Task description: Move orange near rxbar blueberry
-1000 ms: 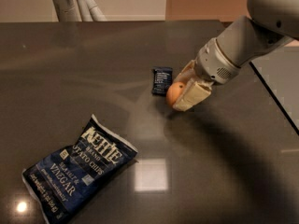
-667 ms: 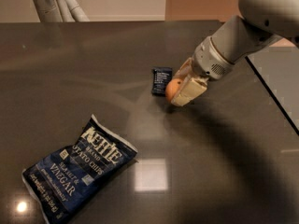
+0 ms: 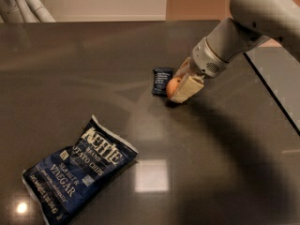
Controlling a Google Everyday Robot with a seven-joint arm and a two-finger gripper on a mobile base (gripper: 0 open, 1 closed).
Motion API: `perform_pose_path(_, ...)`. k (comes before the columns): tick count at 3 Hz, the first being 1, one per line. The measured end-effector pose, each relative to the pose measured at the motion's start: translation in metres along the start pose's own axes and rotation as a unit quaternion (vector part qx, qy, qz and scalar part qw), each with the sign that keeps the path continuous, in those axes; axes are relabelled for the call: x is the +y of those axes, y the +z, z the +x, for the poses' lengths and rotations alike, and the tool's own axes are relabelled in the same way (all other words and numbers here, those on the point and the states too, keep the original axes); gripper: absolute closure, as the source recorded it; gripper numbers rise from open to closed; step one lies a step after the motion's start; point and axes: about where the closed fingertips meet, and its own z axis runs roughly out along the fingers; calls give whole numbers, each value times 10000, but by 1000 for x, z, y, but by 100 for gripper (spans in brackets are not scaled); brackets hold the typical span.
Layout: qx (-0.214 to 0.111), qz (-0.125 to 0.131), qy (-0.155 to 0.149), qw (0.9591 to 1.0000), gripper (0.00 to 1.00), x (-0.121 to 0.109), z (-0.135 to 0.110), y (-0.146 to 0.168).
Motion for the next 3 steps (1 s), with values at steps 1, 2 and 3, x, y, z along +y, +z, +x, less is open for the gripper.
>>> perform_pose_path(1, 162, 42, 83, 9998, 76, -9, 9, 7)
perform_pose_path(2, 253, 65, 140, 9996, 53, -13, 14, 9)
perform_pose_path(3, 253, 64, 140, 9996, 28, -13, 13, 8)
